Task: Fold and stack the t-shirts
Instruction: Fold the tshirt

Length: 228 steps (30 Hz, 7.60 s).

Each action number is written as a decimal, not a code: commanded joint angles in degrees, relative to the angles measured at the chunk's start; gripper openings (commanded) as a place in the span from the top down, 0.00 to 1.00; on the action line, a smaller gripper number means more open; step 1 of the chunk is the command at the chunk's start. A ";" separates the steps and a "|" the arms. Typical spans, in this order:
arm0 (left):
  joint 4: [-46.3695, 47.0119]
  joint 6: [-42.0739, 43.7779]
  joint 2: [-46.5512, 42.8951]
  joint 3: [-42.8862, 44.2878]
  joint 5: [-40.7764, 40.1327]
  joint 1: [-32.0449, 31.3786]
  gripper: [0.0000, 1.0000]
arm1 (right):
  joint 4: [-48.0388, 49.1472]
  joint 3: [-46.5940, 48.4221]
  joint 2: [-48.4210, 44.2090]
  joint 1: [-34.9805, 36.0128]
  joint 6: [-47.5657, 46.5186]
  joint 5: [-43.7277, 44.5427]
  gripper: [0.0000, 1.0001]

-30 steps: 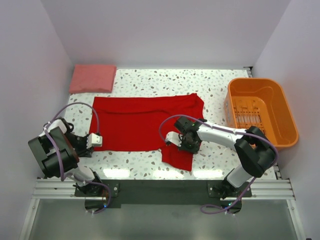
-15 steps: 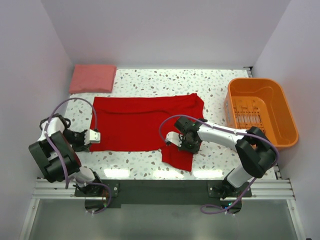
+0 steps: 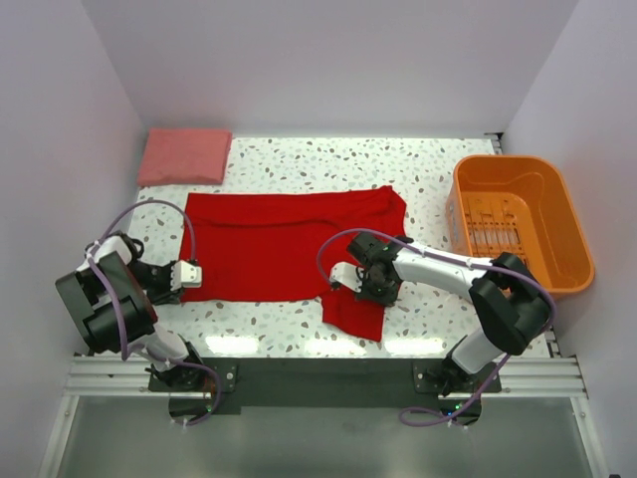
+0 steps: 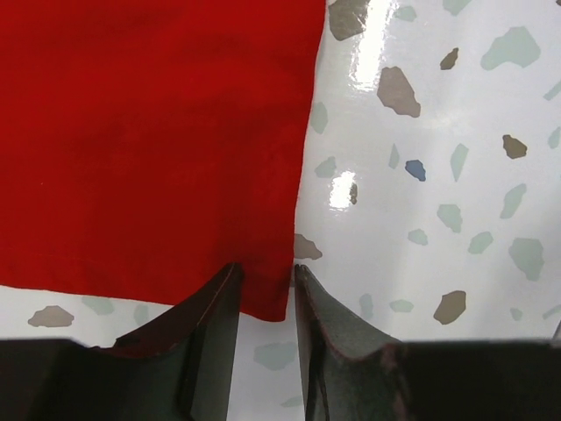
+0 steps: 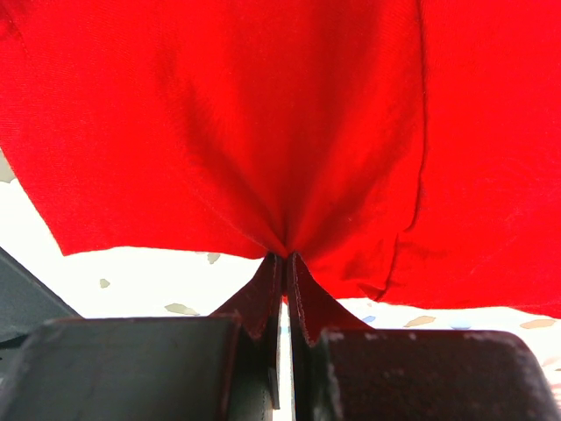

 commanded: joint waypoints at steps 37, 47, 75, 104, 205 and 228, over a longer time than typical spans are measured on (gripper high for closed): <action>-14.24 3.32 2.92 18.88 11.70 0.83 1.00 | -12.59 12.60 -10.27 -9.40 -6.00 -6.13 1.00; -8.62 -7.13 11.00 28.38 15.49 -3.57 1.00 | -21.29 33.06 8.19 -15.82 -13.66 -8.59 1.00; 3.50 -24.01 29.55 43.24 15.66 -8.40 0.88 | -27.89 60.59 34.74 -22.41 -18.07 -7.63 0.92; 10.28 -67.00 21.73 26.54 16.54 -1.64 0.43 | -19.46 35.20 25.51 -33.66 7.17 -18.35 0.51; 69.61 -56.28 8.37 1.40 8.20 -81.44 0.55 | -22.00 29.22 26.04 -33.31 16.04 -24.50 0.87; 63.89 -54.34 7.67 9.31 11.97 -73.71 1.00 | -29.03 44.51 31.39 -33.31 15.69 -29.77 1.00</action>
